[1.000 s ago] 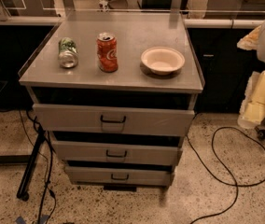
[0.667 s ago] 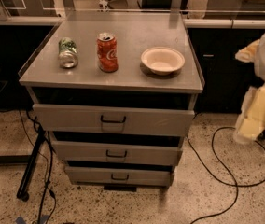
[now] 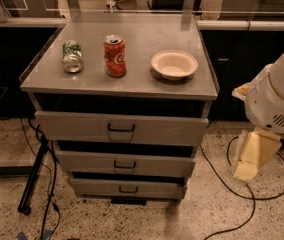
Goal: Open middle drawer
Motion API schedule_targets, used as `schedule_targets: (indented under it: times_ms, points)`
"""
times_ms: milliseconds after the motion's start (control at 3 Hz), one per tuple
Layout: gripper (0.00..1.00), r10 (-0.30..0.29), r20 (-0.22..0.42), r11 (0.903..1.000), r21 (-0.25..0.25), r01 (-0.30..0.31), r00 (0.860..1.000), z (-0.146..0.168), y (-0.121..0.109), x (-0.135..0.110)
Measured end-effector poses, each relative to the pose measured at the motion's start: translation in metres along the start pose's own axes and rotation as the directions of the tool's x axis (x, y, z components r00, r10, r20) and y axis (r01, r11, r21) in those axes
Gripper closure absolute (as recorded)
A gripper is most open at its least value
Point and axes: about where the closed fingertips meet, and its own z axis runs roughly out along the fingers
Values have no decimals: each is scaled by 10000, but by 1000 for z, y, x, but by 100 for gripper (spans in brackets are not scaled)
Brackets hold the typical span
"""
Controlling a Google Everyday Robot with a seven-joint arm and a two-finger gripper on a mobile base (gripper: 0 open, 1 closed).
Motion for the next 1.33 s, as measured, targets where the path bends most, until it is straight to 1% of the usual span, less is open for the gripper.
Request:
schedule_targets:
  times_ms: [333,667,1000,1333]
  points:
    - [0,122,111,9988,-477,-116,9999,29,21,3]
    - [0,374,419,9928,-1155,-324,9984,81,43,-3]
    - [0,714,751,9773,-2044,-547,9946,117,51,-13]
    - [0,714,751,9773,-2044,-547,9946,117,51,-13]
